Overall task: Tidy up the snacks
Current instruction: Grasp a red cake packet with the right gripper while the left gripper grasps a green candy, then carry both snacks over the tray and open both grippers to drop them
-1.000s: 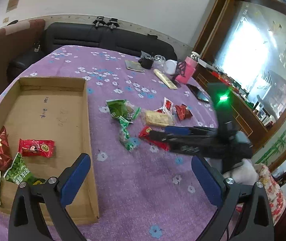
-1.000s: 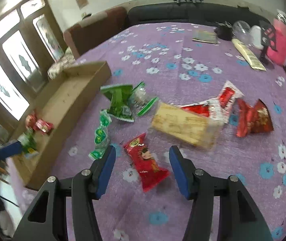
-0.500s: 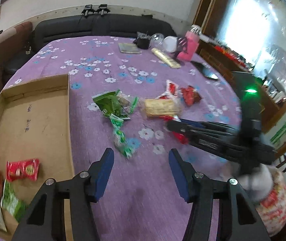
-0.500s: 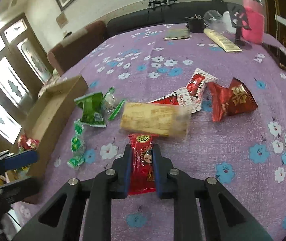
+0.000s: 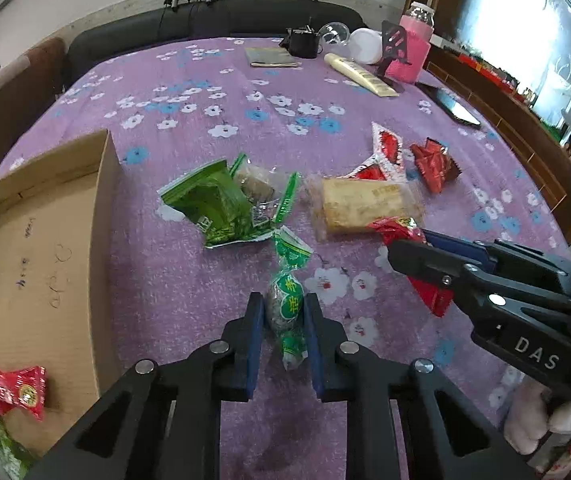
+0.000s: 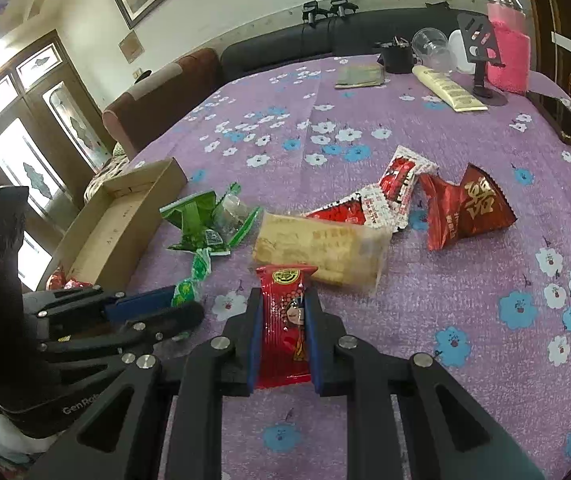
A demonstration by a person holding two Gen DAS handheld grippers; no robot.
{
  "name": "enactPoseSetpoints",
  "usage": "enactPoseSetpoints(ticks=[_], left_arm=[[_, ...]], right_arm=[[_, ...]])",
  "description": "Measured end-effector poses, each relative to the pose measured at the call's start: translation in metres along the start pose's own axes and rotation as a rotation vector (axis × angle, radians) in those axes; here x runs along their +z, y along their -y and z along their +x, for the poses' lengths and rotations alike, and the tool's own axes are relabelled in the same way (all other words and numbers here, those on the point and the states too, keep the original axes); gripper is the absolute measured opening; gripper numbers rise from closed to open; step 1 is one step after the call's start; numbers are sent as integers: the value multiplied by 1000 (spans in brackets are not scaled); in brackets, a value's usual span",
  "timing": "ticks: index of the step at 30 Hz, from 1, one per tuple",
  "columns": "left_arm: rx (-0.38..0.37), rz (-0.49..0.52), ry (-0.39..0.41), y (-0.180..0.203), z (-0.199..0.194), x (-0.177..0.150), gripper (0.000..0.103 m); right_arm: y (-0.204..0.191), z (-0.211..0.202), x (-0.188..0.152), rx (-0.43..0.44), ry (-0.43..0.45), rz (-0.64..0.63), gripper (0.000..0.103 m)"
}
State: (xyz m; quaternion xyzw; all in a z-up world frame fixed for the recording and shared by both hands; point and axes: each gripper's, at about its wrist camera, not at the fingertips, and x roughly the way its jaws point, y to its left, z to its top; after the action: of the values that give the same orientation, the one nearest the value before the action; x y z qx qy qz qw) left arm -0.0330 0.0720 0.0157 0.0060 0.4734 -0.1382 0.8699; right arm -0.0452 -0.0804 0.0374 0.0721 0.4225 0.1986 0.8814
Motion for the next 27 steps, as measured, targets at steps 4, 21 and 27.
enactPoseSetpoints(ticks=[4,21,27], left_arm=[[-16,-9,17,0,-7,-1,20],[-18,-231,207,-104,-116,-15,20],[36,-312,226,-165,-130,-17,20]], right_arm=[[0,-1,0,-1,8,5,18],[-24,-23,11,-40,97,0,18],[-90,-25,25,64,69,-105,18]])
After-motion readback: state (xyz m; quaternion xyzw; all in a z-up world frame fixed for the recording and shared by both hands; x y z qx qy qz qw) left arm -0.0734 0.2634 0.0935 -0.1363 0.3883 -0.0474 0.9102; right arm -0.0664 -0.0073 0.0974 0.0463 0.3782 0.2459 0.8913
